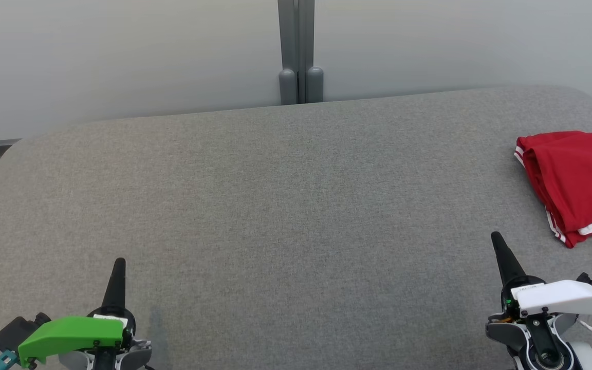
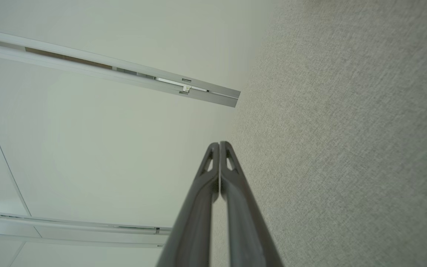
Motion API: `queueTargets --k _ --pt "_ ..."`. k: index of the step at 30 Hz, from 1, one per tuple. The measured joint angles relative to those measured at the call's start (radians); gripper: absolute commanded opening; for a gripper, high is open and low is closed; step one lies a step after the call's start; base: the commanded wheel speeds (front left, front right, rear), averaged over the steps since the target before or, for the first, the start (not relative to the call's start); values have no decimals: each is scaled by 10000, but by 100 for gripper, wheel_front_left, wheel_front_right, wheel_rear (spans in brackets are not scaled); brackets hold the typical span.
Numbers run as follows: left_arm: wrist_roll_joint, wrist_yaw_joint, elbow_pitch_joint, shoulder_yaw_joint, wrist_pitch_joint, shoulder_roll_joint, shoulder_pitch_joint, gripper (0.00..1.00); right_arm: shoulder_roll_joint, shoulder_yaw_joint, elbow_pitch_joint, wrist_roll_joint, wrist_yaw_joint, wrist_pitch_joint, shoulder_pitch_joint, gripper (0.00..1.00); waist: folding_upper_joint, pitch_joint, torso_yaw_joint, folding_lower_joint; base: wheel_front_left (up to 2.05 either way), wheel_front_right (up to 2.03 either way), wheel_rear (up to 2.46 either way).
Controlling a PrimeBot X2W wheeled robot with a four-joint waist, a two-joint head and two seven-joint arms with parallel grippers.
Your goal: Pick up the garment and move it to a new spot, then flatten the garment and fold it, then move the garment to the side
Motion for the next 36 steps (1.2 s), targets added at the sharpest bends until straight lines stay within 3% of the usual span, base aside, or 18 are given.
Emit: queueTargets --k 36 --pt "-2418 -314 -167 552 721 0 -360 0 -2 -364 -82 2654 0 727 -252 0 0 93 -65 0 0 0 0"
